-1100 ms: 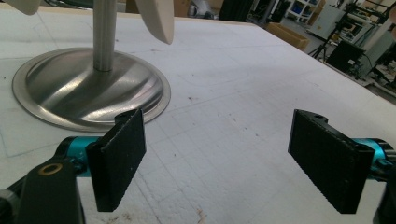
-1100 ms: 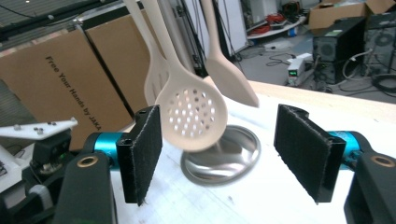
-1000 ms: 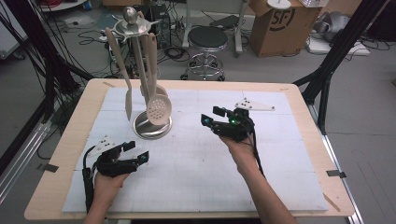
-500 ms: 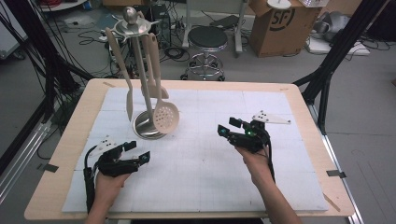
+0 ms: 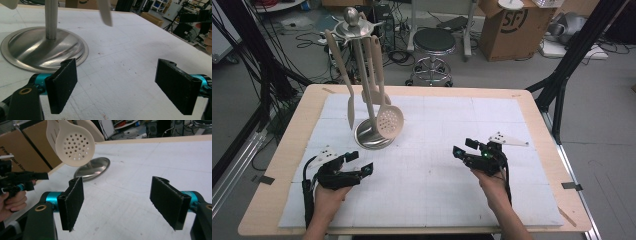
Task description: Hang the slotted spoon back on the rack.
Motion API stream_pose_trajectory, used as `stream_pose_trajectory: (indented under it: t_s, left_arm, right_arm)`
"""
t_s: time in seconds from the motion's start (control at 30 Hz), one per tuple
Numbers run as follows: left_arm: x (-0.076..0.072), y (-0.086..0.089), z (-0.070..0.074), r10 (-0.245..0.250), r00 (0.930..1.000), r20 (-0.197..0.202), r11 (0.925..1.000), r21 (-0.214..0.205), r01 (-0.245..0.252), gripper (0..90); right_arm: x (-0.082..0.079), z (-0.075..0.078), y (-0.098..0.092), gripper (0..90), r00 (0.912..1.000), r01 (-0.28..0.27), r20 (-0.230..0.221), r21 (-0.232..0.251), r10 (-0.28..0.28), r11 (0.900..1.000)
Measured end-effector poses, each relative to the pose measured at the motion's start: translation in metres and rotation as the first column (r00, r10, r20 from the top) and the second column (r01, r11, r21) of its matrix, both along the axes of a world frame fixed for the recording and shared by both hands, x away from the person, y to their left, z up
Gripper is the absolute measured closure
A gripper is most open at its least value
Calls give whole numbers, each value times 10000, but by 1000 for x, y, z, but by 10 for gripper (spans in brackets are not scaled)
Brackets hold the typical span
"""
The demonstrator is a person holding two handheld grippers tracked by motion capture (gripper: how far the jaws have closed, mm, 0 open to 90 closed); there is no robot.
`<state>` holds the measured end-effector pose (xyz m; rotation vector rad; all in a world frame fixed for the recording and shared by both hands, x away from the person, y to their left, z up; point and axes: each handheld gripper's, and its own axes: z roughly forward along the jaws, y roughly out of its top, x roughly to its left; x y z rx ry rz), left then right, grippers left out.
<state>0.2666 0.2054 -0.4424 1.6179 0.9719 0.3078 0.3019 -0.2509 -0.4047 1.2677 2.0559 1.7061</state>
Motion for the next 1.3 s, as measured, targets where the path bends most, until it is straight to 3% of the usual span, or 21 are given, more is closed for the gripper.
stream_pose_trajectory:
  t_s: [0.73,0.77,1.3]
  left_arm:
    - [2,-6,0,-269,9996,-24,9993,-277,269,183]
    - [2,-6,0,-262,9997,-8,9992,-303,261,183]
    - [3,-8,0,-307,9995,20,9990,-328,307,183]
  right_arm:
    - [-15,-26,-16,245,9997,239,16,-512,-239,9984]
    - [-16,-26,-16,245,9996,239,-145,-451,-246,9987]
    - [-17,-30,-15,212,9996,174,-195,-462,-183,9988]
